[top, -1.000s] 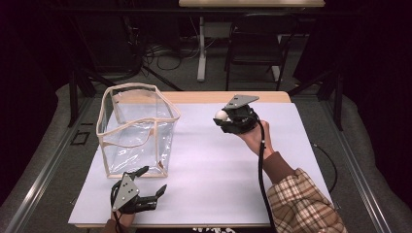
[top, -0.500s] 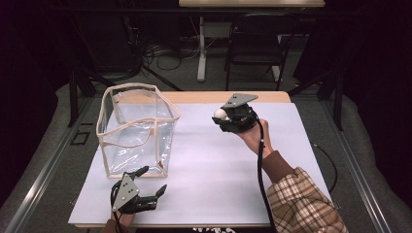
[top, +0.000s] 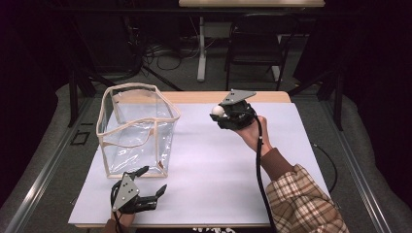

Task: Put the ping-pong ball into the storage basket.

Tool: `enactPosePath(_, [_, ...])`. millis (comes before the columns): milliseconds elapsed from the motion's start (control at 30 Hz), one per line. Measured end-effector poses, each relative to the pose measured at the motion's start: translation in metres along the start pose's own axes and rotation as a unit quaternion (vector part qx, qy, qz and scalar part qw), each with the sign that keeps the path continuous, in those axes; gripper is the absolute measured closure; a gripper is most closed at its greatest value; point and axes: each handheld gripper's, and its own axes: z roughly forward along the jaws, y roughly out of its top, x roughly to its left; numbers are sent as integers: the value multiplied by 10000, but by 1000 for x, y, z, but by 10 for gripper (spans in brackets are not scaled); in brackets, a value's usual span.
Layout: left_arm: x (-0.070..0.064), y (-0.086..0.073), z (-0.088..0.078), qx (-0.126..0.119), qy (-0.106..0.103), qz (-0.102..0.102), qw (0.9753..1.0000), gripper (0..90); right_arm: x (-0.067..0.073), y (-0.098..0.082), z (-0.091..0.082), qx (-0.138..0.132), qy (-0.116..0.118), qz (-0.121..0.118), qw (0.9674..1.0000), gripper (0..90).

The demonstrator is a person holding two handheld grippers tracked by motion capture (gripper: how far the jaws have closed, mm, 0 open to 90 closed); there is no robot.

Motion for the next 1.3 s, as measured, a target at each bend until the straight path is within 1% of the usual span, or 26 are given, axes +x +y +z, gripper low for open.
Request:
enactPosePath(533, [0, 0, 0, -6, 1, -1, 10000, 158, 1, 11, 6, -21, 11, -73, 10000, 509])
enactPosePath(1000, [0, 0, 0, -15, -6, -5, 10000, 158, 6, 23, 11, -49, 56, -150, 9999, 510])
enactPosePath(1300, [0, 0, 0, -10, -9, 5, 10000, 158, 11, 30, 15, -66, 93, -244, 9996, 510])
